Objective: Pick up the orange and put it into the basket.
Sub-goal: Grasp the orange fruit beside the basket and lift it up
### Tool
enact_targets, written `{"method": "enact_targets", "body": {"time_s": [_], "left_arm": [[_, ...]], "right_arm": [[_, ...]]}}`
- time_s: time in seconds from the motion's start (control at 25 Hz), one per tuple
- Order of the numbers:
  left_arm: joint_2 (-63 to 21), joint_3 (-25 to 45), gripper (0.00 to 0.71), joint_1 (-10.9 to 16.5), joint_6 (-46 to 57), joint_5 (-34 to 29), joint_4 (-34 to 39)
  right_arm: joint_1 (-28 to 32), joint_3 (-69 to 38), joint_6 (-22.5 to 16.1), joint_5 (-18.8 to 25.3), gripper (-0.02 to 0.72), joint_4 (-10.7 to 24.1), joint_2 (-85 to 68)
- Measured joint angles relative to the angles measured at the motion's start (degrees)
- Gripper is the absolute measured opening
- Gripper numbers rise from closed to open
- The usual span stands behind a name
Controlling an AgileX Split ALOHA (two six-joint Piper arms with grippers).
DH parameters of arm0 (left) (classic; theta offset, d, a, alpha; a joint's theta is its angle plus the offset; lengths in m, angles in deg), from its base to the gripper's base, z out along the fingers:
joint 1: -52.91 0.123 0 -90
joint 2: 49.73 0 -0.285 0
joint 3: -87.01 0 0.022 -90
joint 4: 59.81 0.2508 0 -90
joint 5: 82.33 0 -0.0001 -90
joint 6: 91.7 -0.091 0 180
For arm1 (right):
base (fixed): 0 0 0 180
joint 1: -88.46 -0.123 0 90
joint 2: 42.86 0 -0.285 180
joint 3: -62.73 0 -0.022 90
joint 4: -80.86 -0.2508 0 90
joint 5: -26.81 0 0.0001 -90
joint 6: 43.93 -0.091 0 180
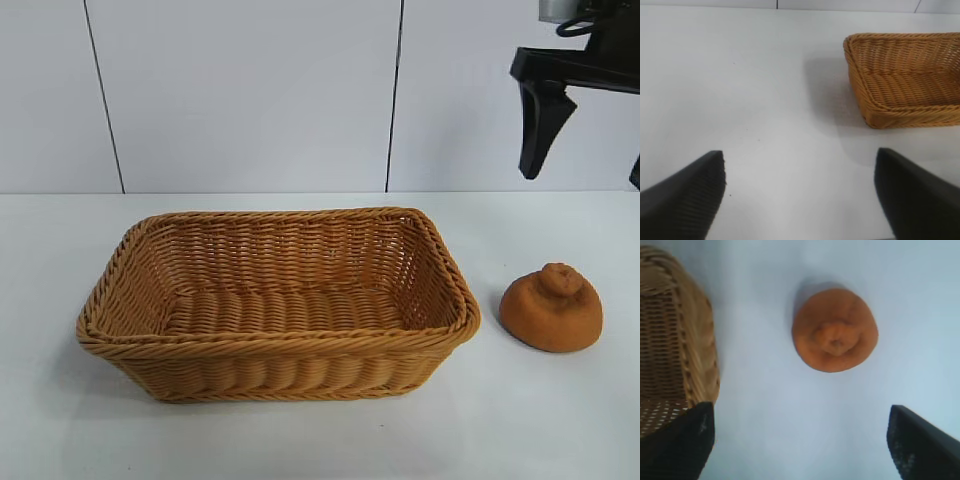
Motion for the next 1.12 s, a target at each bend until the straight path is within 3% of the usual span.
{"method": "enact_targets", "body": {"time_s": [0.32, 0.48, 0.72, 0.96, 1.04, 1.12], "left_arm": [[0.0, 0.0, 0.582, 0.0, 0.0, 0.0, 0.0], [0.0, 0.0, 0.582, 0.0, 0.0, 0.0, 0.0], [0.0, 0.0, 0.582, 0.0, 0.0, 0.06, -0.05], [0.0, 0.0, 0.582, 0.0, 0.0, 0.06, -0.05], [0.0, 0.0, 0.582, 0.0, 0.0, 0.06, -0.05], [0.0, 0.0, 0.582, 0.0, 0.0, 0.06, -0.05]], "right_arm": [[1.55, 0.0, 0.75, -1.45, 0.641, -0.03, 3.99], [1.55, 0.0, 0.69, -4.9, 0.641, -0.39, 8.61], [1.55, 0.04, 0.69, -10.06, 0.641, -3.92, 17.57], [1.55, 0.04, 0.69, -10.03, 0.638, -3.54, 22.46], [1.55, 0.04, 0.69, -10.01, 0.595, -3.02, 22.46], [1.55, 0.04, 0.69, -9.65, 0.479, -2.0, 22.46]]}}
